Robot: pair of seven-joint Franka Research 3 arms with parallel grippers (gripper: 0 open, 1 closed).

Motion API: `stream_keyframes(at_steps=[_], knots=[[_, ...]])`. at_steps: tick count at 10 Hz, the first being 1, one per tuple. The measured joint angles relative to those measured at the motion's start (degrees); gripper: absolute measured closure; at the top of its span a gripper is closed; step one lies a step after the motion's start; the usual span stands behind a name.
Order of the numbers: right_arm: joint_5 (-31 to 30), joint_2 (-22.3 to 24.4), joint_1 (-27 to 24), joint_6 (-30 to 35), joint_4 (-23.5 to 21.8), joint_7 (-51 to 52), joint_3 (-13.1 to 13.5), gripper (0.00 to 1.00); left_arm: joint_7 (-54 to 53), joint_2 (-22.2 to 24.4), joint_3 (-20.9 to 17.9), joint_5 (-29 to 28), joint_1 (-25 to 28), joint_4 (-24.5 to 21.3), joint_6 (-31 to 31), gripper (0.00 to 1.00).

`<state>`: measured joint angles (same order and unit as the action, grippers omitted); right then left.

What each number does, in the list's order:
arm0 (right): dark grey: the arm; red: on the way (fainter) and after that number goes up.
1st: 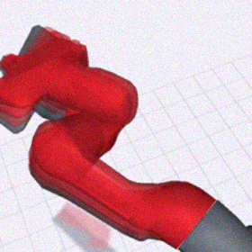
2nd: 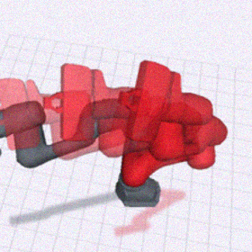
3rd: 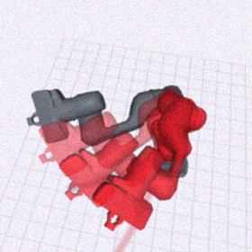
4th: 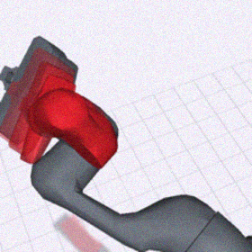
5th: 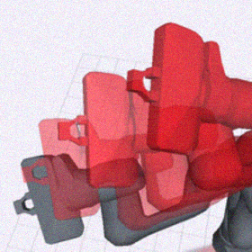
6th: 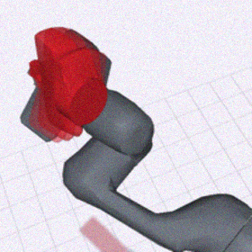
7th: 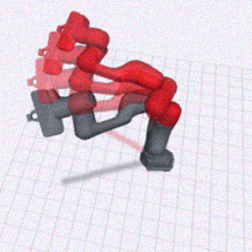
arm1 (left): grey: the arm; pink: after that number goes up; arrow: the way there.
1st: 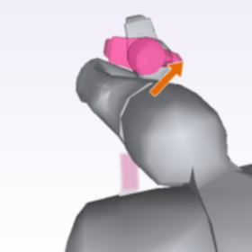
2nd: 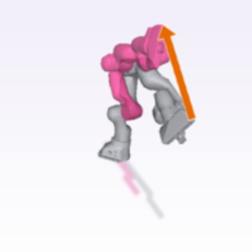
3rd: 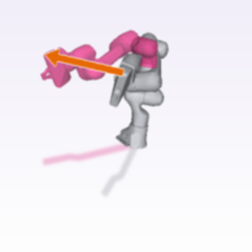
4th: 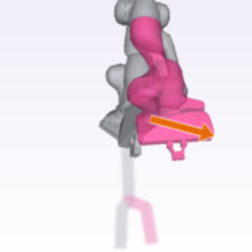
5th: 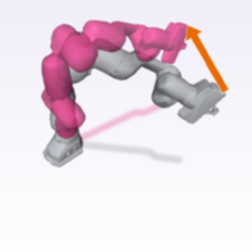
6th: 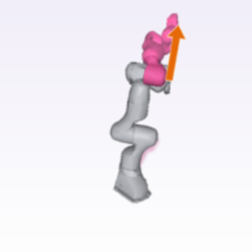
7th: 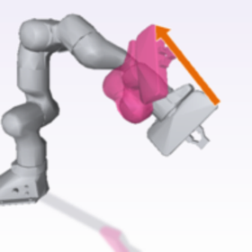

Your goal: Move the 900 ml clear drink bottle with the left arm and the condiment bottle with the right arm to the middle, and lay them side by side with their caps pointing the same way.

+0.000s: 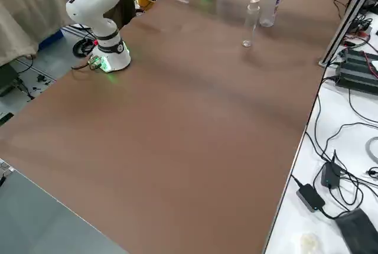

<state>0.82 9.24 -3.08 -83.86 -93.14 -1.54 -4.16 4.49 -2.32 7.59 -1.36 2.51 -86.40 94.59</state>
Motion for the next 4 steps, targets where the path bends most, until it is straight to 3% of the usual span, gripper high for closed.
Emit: stream_keyframes(at_steps=[4], knots=[[0.01,-3.55,0.13,-0.1,2.64,0.12,-0.07,0.02,0.0,-0.06,0.0,0.0,0.01,0.02,0.0,0.0]])
